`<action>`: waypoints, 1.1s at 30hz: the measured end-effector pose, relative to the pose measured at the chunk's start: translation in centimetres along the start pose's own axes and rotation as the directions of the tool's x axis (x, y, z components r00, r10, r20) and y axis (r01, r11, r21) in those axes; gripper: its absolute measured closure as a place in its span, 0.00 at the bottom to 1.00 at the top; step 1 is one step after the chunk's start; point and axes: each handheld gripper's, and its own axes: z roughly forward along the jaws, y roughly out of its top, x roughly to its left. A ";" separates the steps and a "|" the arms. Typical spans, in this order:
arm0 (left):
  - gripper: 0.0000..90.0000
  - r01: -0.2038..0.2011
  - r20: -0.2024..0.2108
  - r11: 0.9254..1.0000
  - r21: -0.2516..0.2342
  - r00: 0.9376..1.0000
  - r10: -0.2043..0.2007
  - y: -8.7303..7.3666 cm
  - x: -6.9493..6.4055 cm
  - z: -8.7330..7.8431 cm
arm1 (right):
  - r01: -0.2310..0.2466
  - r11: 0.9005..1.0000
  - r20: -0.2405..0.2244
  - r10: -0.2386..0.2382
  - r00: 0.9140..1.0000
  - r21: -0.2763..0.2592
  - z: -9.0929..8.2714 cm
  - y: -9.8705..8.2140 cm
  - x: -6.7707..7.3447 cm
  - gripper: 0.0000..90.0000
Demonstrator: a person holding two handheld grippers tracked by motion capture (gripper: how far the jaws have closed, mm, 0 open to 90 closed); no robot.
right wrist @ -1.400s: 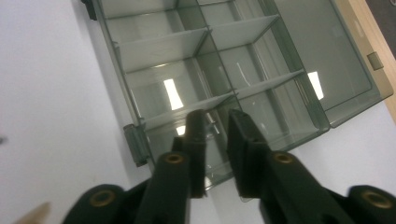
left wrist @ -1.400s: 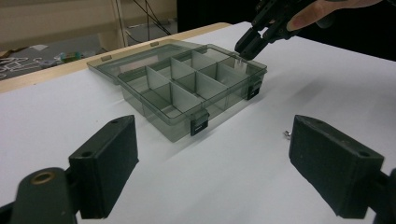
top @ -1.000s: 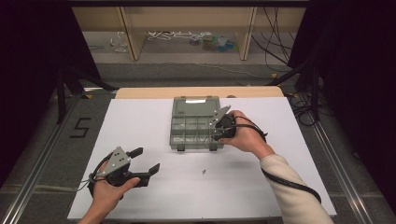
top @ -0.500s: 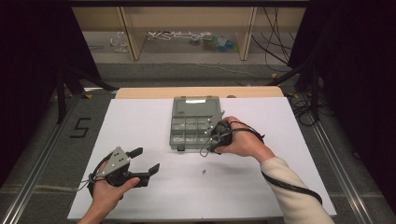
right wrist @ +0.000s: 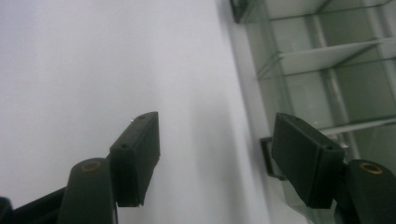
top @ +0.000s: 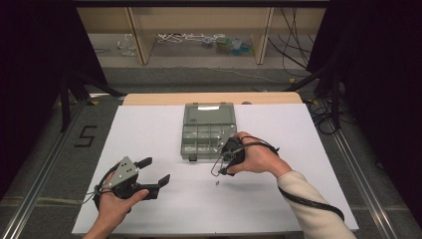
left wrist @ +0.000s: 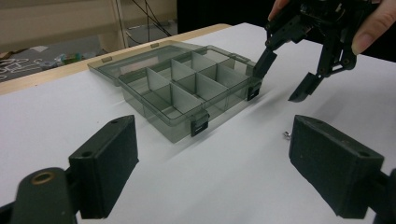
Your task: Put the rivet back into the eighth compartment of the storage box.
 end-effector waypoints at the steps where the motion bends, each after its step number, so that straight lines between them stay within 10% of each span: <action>1: 0.17 0.000 0.000 1.000 0.000 1.000 0.000 0.0 0.0 0.0 | 0.008 1.000 -0.007 -0.008 1.000 0.006 0.1 0.0 0.1 0.37; 33: 0.17 0.002 0.002 1.000 0.000 1.000 -0.002 0.0 0.0 0.0 | 0.081 0.988 -0.105 -0.067 0.992 0.134 3.3 1.1 2.6 0.43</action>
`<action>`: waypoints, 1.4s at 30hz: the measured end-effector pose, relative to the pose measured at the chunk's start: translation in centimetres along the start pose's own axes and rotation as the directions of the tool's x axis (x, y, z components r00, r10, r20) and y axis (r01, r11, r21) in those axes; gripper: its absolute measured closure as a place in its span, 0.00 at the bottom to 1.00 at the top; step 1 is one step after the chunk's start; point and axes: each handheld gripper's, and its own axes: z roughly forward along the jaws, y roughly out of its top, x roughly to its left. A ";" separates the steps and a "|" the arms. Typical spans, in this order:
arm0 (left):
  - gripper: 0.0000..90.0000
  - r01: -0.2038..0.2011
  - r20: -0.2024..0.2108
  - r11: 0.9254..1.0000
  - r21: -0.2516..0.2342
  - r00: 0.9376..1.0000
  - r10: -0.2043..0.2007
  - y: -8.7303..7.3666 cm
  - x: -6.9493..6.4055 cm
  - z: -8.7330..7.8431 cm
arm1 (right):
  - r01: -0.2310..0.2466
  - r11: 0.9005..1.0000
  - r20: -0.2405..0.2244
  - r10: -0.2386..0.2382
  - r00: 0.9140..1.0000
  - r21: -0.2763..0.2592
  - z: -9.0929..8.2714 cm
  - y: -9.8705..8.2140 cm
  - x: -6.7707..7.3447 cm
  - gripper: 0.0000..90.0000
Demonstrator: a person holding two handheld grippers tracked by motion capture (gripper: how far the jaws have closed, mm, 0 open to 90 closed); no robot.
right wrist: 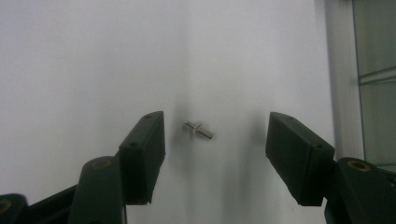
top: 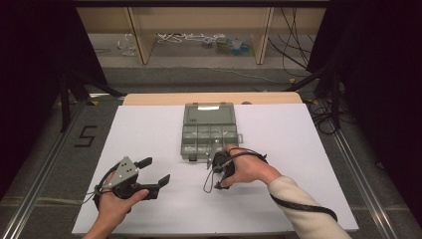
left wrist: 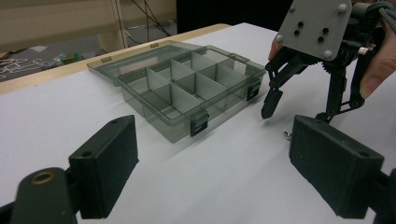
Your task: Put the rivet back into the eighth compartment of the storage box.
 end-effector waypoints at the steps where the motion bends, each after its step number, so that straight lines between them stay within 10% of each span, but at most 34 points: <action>1: 0.17 0.001 0.000 1.000 0.000 1.000 -0.001 0.0 0.0 0.0 | 0.005 1.000 0.000 -0.005 1.000 -0.001 0.0 0.0 0.0 0.43; 24: 0.17 0.002 0.001 1.000 0.002 1.000 -0.002 0.0 0.0 0.0 | 0.019 0.999 -0.002 -0.019 1.000 0.027 0.6 0.3 0.3 0.53; 42: 0.17 0.002 0.002 1.000 -0.001 1.000 -0.002 0.0 0.0 0.0 | 0.061 0.997 -0.018 -0.060 0.998 0.045 0.4 0.6 0.7 0.83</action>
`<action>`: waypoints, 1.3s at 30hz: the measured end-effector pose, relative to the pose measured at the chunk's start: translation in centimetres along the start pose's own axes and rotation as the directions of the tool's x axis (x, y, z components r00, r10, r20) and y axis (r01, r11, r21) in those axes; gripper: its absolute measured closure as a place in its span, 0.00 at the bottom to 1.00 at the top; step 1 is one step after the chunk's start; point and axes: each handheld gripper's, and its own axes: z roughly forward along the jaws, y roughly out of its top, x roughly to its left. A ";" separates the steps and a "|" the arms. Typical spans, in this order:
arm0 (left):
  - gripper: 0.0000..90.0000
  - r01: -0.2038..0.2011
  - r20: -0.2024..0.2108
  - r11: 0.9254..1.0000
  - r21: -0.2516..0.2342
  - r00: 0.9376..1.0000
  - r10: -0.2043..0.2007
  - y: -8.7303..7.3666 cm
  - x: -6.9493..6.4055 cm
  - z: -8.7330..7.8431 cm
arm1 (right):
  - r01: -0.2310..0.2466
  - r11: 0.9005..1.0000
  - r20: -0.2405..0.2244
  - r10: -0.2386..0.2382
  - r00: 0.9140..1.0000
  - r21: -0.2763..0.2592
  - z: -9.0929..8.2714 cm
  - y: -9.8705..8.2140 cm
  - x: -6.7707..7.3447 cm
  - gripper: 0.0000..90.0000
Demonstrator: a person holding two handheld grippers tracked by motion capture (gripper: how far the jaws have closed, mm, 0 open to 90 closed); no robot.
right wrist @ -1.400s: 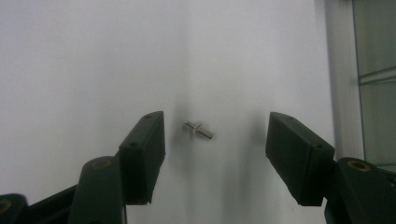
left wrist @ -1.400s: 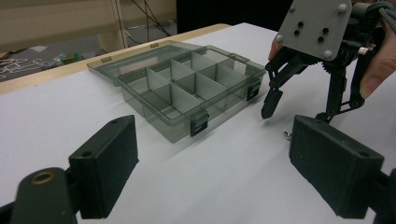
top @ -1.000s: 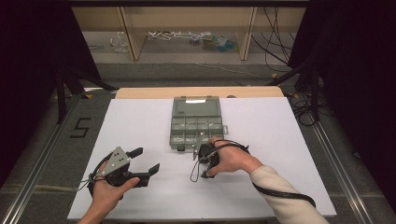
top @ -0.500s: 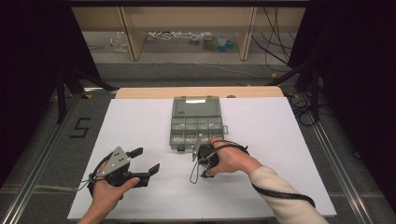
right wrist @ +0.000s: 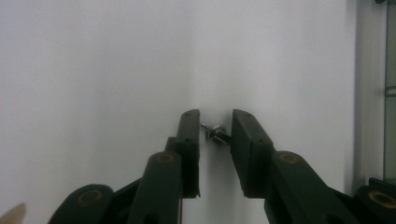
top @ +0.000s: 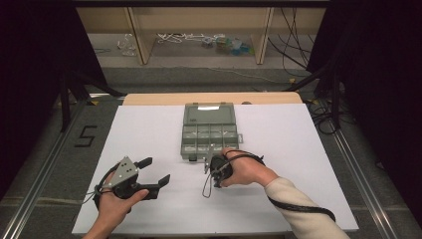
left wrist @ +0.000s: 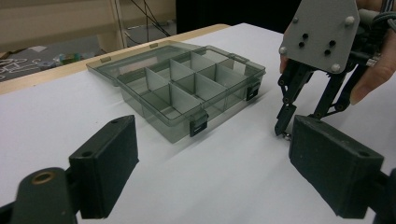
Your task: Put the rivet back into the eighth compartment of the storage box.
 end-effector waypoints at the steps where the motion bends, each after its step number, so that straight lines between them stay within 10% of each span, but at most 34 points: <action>1: 0.17 -0.001 0.000 1.000 0.000 1.000 0.001 0.0 0.0 0.0 | 0.000 1.000 0.000 0.000 1.000 0.001 0.0 0.0 0.0 0.84; 39: 0.17 0.000 -0.001 1.000 0.000 1.000 0.000 0.0 0.0 0.0 | -0.011 0.999 0.019 0.012 1.000 -0.032 -1.4 -0.2 -0.4 0.92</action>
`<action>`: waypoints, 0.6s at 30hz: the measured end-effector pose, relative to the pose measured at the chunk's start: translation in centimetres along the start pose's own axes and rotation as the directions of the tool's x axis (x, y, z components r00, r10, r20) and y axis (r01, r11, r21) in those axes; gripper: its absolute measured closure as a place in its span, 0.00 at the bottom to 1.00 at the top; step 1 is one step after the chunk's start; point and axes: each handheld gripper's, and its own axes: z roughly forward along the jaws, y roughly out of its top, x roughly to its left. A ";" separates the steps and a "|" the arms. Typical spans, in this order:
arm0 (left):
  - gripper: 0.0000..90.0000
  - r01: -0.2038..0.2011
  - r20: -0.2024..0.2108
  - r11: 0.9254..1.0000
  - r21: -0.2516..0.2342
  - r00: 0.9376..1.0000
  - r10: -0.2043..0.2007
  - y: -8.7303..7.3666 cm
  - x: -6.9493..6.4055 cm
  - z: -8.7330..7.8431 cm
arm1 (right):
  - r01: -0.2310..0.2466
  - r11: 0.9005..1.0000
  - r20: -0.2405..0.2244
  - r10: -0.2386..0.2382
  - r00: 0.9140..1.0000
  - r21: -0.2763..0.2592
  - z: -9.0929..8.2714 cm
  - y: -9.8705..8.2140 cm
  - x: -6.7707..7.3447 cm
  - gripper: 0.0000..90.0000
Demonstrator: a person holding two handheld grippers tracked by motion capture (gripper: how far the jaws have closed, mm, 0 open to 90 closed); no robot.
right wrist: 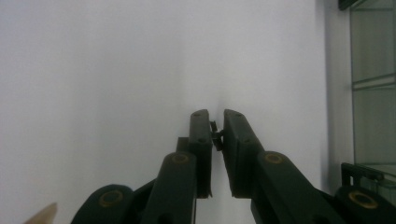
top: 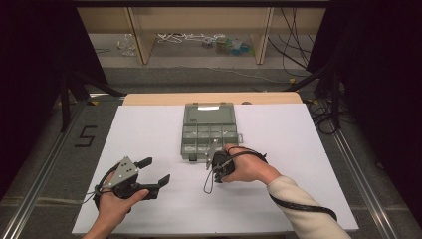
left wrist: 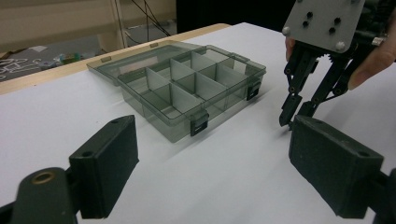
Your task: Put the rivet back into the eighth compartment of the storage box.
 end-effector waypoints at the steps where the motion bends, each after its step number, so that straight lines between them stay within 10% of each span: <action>1: 0.17 -0.005 -0.001 1.000 0.000 1.000 0.005 0.0 0.0 0.0 | 0.001 1.000 0.000 -0.001 1.000 -0.001 -0.1 0.0 -0.1 0.92; 18: 0.17 -0.013 0.002 1.000 0.001 1.000 0.013 0.0 0.1 0.0 | -0.030 0.999 0.037 0.031 0.999 -0.025 -1.2 -0.6 -0.7 0.92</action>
